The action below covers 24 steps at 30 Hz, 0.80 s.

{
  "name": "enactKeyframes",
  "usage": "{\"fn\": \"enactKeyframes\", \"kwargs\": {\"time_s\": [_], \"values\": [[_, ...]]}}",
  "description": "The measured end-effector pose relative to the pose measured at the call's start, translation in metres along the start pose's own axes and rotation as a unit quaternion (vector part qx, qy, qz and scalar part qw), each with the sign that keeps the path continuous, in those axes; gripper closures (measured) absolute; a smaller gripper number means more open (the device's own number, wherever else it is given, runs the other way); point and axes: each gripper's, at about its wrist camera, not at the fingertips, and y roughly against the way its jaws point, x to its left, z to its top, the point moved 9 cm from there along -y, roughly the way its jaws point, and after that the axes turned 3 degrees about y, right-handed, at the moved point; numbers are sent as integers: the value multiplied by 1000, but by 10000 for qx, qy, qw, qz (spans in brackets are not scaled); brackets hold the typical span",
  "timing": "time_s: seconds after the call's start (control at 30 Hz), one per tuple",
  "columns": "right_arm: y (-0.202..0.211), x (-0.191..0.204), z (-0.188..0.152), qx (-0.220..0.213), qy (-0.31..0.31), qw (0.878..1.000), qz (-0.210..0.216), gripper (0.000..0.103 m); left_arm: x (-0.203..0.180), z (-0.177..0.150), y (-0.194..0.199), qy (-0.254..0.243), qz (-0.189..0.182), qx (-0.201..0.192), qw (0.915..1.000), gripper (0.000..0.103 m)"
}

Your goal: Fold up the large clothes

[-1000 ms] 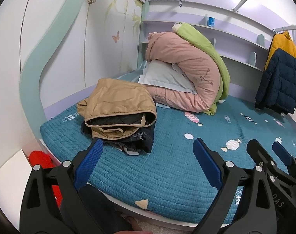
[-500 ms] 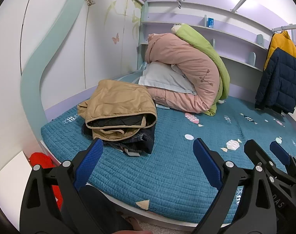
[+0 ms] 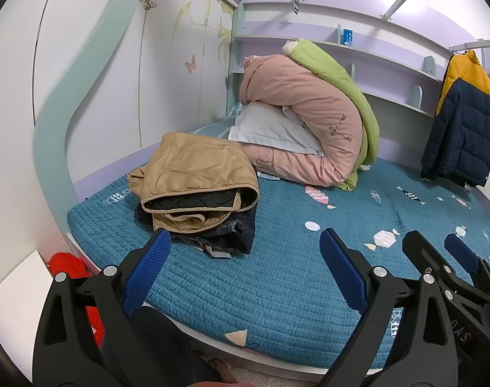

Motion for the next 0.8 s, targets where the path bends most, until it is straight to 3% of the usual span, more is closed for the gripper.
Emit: {"fn": "enactKeyframes", "kwargs": {"time_s": [0.8], "values": [[-4, 3, -4, 43, 69, 10000, -24, 8, 7, -4, -6, -49, -32, 98, 9999, 7]]}}
